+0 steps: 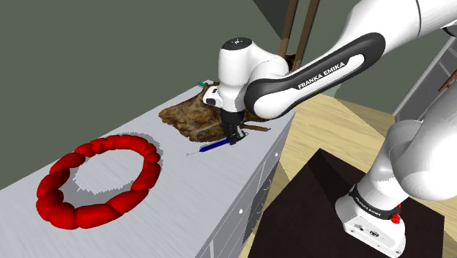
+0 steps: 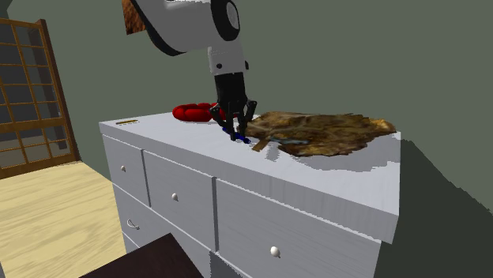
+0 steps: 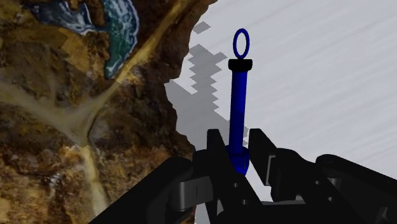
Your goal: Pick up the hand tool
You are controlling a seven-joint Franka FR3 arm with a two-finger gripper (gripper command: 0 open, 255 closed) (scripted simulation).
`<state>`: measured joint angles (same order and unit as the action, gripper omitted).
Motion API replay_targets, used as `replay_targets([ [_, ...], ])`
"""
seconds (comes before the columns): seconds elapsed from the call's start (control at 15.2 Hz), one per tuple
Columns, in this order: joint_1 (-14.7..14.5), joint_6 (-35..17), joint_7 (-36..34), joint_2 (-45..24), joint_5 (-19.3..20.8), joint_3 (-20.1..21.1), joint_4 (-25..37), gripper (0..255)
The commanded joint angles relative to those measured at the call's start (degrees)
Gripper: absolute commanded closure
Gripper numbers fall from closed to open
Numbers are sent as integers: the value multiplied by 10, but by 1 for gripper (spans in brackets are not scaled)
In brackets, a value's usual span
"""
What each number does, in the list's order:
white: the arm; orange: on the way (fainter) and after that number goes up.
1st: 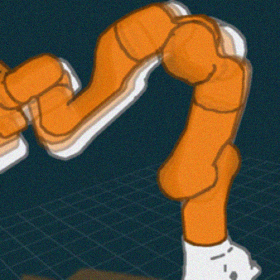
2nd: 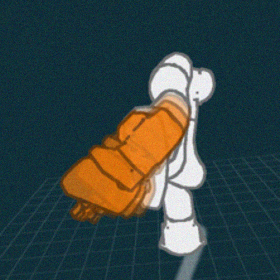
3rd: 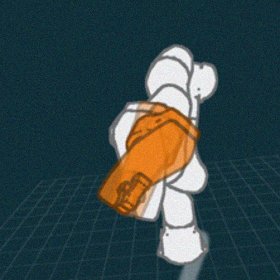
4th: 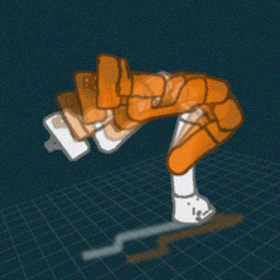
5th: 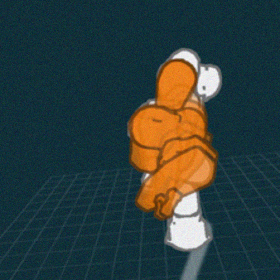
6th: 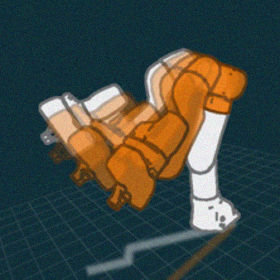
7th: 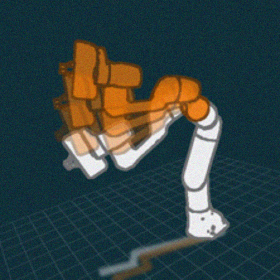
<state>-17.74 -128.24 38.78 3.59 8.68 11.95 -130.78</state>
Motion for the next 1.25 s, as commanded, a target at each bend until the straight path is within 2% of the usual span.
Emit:
replay_targets([
  [0.0, 0, 0, 0, 0, 0, 0, 0, 255],
  [1.06, -2, 114, 26, 48, -21, -2, 68, 255],
  [1.19, -2, 115, 26, 49, -22, -2, 69, 255],
])
